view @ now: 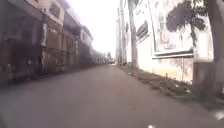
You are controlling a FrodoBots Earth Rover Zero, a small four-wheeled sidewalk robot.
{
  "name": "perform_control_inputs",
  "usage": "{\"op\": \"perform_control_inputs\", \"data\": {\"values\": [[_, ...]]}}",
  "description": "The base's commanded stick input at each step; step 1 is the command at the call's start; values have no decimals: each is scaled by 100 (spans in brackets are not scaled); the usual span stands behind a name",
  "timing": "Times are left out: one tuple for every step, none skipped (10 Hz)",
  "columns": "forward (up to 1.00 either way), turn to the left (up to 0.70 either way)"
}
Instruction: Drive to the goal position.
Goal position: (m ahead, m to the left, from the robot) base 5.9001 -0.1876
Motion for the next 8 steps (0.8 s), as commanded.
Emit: {"op": "perform_control_inputs", "data": {"values": [[100,0],[100,0],[100,0],[100,0],[100,0],[100,0],[100,0],[100,0]]}}
